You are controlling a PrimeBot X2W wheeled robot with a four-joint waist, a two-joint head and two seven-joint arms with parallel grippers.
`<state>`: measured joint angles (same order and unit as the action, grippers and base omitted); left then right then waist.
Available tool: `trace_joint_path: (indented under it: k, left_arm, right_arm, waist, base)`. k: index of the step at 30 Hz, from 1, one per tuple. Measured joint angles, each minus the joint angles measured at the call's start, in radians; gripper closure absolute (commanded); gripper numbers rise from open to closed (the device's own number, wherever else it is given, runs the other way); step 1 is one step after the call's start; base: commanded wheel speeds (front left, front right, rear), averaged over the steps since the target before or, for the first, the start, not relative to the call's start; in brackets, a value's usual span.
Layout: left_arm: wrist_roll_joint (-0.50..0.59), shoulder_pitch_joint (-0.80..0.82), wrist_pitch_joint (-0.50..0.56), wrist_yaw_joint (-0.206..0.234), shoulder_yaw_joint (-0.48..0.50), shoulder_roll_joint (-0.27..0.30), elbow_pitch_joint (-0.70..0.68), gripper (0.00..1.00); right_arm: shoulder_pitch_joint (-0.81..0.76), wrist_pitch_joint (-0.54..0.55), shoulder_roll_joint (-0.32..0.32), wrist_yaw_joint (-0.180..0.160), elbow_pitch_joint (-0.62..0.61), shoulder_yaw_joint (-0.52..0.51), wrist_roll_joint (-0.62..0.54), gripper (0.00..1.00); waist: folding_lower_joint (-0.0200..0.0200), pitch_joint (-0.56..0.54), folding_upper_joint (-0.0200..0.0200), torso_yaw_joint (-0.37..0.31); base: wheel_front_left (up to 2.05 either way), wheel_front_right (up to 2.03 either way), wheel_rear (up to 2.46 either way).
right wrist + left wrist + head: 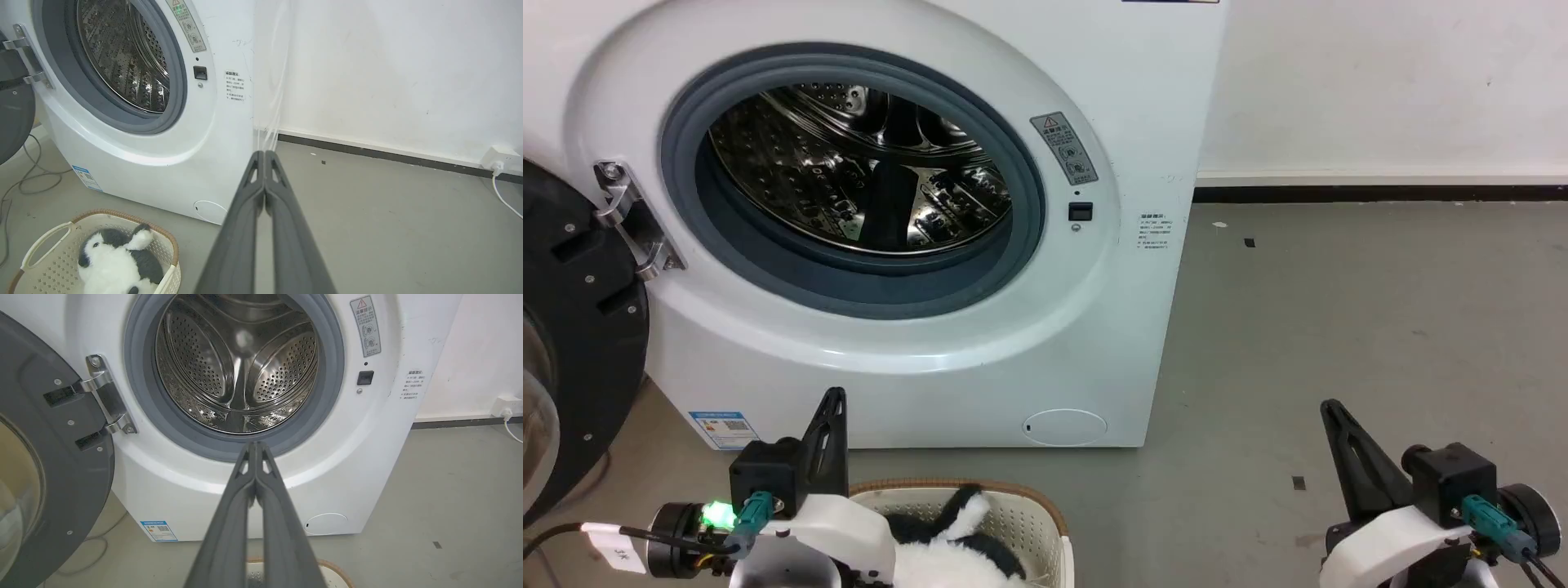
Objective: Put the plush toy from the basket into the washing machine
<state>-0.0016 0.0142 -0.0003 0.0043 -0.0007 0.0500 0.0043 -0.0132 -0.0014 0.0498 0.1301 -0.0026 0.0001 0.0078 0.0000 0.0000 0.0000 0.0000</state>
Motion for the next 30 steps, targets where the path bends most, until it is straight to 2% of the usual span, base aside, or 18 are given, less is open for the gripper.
trace_joint_path:
  k: [21,22,30]
  left_arm:
    - [0.000,0.000,0.000,0.000,0.000,0.000,0.000,1.00]
    - [0.000,0.000,0.000,0.001,0.000,0.000,0.000,0.00]
    - [-0.001,0.000,-0.002,0.006,-0.003,0.000,0.002,0.00]
  right_arm:
    - [0.000,0.000,0.000,0.000,0.000,0.000,0.000,1.00]
    - [0.000,0.000,0.000,0.000,0.000,0.000,0.001,0.00]
    - [0.000,-0.005,0.000,0.000,-0.001,-0.007,0.003,0.00]
  waist:
    - [0.0000,0.000,0.0000,0.000]
    - [0.0000,0.000,0.0000,0.000]
    - [0.0000,0.002,0.0000,0.000]
  base:
    - [0.00,0.00,0.00]
    - [0.00,0.00,0.00]
    - [0.00,0.00,0.00]
